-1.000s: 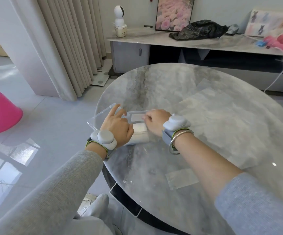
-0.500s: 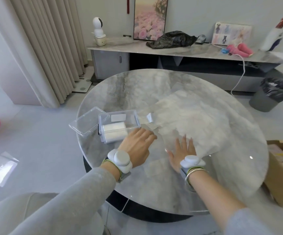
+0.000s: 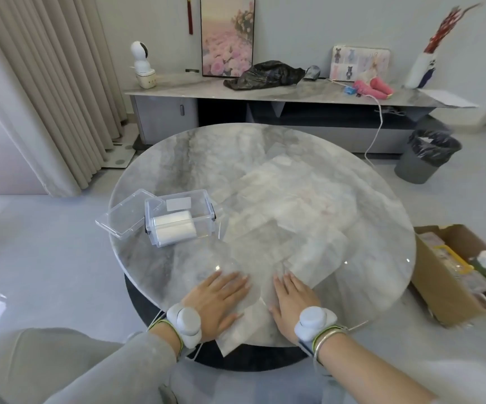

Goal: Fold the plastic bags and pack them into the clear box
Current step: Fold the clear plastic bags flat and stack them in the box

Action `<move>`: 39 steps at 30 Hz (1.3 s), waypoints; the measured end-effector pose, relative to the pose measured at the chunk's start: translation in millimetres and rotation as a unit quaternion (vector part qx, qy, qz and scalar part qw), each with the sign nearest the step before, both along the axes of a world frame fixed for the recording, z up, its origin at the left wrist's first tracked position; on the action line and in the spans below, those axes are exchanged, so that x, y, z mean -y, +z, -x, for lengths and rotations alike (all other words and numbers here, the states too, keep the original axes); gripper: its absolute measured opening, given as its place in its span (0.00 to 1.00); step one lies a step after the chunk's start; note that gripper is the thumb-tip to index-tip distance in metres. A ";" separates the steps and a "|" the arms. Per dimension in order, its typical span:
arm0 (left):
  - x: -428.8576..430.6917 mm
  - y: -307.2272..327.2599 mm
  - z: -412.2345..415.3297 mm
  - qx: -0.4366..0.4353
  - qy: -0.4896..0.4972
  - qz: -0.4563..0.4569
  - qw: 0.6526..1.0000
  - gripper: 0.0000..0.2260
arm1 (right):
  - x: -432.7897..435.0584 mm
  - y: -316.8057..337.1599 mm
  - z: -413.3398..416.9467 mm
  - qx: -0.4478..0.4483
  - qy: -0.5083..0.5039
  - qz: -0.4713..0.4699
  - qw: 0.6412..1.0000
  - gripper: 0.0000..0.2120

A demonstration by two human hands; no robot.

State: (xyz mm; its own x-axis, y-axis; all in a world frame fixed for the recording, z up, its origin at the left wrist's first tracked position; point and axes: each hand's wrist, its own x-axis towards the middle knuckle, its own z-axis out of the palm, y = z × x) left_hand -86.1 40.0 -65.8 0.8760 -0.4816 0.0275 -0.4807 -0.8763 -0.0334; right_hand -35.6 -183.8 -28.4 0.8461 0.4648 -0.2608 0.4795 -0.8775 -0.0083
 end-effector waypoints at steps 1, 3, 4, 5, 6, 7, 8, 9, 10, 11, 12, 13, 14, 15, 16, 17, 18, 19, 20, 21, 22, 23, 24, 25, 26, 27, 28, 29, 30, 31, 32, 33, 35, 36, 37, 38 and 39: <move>1.7 5.2 1.4 0.009 -0.001 0.013 1.000 0.28 | -0.2 -0.2 4.7 0.002 0.002 0.011 1.000 0.32; 5.2 11.9 3.5 0.011 -0.008 0.037 0.999 0.34 | -2.6 -1.4 12.9 0.043 0.009 0.009 0.999 0.33; 8.0 13.7 4.8 0.010 -0.019 0.043 0.999 0.37 | -4.5 -2.8 14.7 0.045 0.003 0.005 0.999 0.33; 11.5 14.0 7.8 0.005 -0.030 0.047 0.998 0.41 | -6.4 -9.5 15.6 0.058 0.017 -0.007 0.998 0.31; 15.0 11.9 10.4 0.005 -0.039 0.044 0.998 0.44 | -9.2 -16.1 16.8 0.078 0.018 -0.024 0.996 0.30; 18.2 9.5 12.7 0.003 -0.044 0.035 0.998 0.45 | -13.1 -22.7 15.5 0.079 0.012 -0.037 0.996 0.30; 20.9 6.1 14.5 0.008 -0.052 0.020 0.998 0.45 | -16.8 -26.8 15.3 0.073 0.004 -0.046 0.996 0.30; 24.6 1.7 15.1 0.024 -0.065 0.007 0.998 0.44 | -18.9 -25.2 16.4 0.067 0.006 -0.047 0.997 0.30; 24.4 -3.1 15.7 0.045 -0.079 0.004 0.996 0.42 | -21.2 -21.5 18.8 0.063 0.006 -0.044 0.997 0.31; 23.1 -5.4 14.9 0.048 -0.085 0.006 0.995 0.41 | -21.9 -16.7 19.2 0.062 0.002 -0.043 0.997 0.32; 22.5 -4.5 12.9 0.038 -0.085 0.008 0.996 0.40 | -20.3 -9.5 20.1 0.052 -0.005 -0.057 0.997 0.33; 20.0 -2.2 12.0 0.030 -0.086 0.005 0.996 0.40 | -20.3 -4.6 19.0 0.034 -0.009 -0.071 0.997 0.32; 16.3 -1.0 11.1 0.026 -0.092 -0.005 0.995 0.39 | -19.1 0.1 18.2 0.026 0.003 -0.063 0.998 0.30; 12.4 -0.2 10.9 0.017 -0.097 -0.004 0.995 0.38 | -16.5 2.9 17.2 0.018 0.014 -0.061 0.998 0.28; 7.9 2.4 11.5 0.004 -0.100 0.006 0.995 0.35 | -12.9 5.2 16.2 0.019 0.022 -0.057 0.998 0.27; 3.2 5.1 12.1 0.005 -0.107 0.014 0.994 0.32 | -8.4 7.4 14.6 0.025 0.035 -0.052 0.998 0.26; -2.8 5.0 12.3 0.020 -0.120 0.022 0.992 0.29 | -4.3 9.7 14.7 0.026 0.042 -0.040 0.998 0.25; -8.1 6.8 14.0 0.028 -0.126 0.034 0.991 0.26 | -0.2 13.1 14.5 0.028 0.051 -0.029 0.998 0.24; -12.6 8.4 16.2 0.017 -0.119 0.058 0.991 0.22 | 3.6 15.7 14.7 0.026 0.059 -0.021 0.998 0.24; -16.9 9.3 18.7 -0.003 -0.103 0.091 0.991 0.19 | 7.0 17.9 15.1 0.025 0.069 -0.017 0.997 0.25; -19.7 9.7 20.4 -0.017 -0.077 0.125 0.989 0.18 | 9.8 19.9 15.6 0.023 0.075 -0.012 0.997 0.27; -21.4 11.9 21.9 -0.036 -0.032 0.162 0.986 0.19 | 11.9 19.9 15.8 0.022 0.080 -0.008 0.996 0.28; -22.5 13.7 23.5 -0.062 0.030 0.195 0.978 0.21 | 14.0 18.3 16.8 0.020 0.084 -0.002 0.996 0.29; -24.3 14.3 23.2 -0.082 0.093 0.220 0.968 0.22 | 14.4 17.2 17.2 0.019 0.088 -0.001 0.996 0.31; -25.5 15.8 22.7 -0.083 0.150 0.246 0.954 0.22 | 14.7 17.6 19.2 0.024 0.094 -0.004 0.995 0.32; -26.9 18.5 22.1 -0.082 0.198 0.275 0.937 0.20 | 14.5 18.7 20.5 0.033 0.101 -0.008 0.994 0.33; -28.9 21.2 20.7 -0.079 0.234 0.306 0.919 0.17 | 14.8 17.1 19.1 0.047 0.109 -0.015 0.993 0.31; -31.0 22.5 19.3 -0.077 0.265 0.335 0.901 0.12 | 15.8 14.3 17.4 0.072 0.117 -0.034 0.990 0.26; -32.5 23.9 17.6 -0.075 0.291 0.362 0.883 0.08 | 17.4 12.6 15.2 0.097 0.126 -0.057 0.986 0.20; -34.0 25.9 16.5 -0.077 0.316 0.376 0.867 0.07 | 18.8 11.6 12.4 0.117 0.133 -0.077 0.981 0.14; -35.7 27.5 15.8 -0.081 0.339 0.383 0.855 0.07 | 20.3 11.0 9.0 0.127 0.134 -0.098 0.978 0.11; -38.0 28.8 15.6 -0.084 0.360 0.389 0.844 0.07 | 22.5 11.4 6.2 0.120 0.126 -0.112 0.978 0.09; -43.7 28.5 14.1 -0.082 0.398 0.401 0.821 0.08 | 28.8 10.8 -1.1 0.095 0.083 -0.127 0.984 0.06; -46.0 29.1 13.5 -0.078 0.411 0.408 0.811 0.10 | 31.8 11.3 -5.1 0.088 0.059 -0.125 0.986 0.03; -47.8 28.6 12.3 -0.073 0.429 0.413 0.800 0.13 | 33.9 12.8 -9.4 0.063 0.025 -0.123 0.990 0.04; -49.8 26.3 10.9 -0.063 0.446 0.417 0.789 0.14 | 34.6 14.3 -13.5 0.034 -0.009 -0.131 0.991 0.07; -49.2 27.7 10.2 -0.057 0.466 0.414 0.780 0.15 | 35.7 17.5 -16.2 0.002 -0.045 -0.144 0.989 0.08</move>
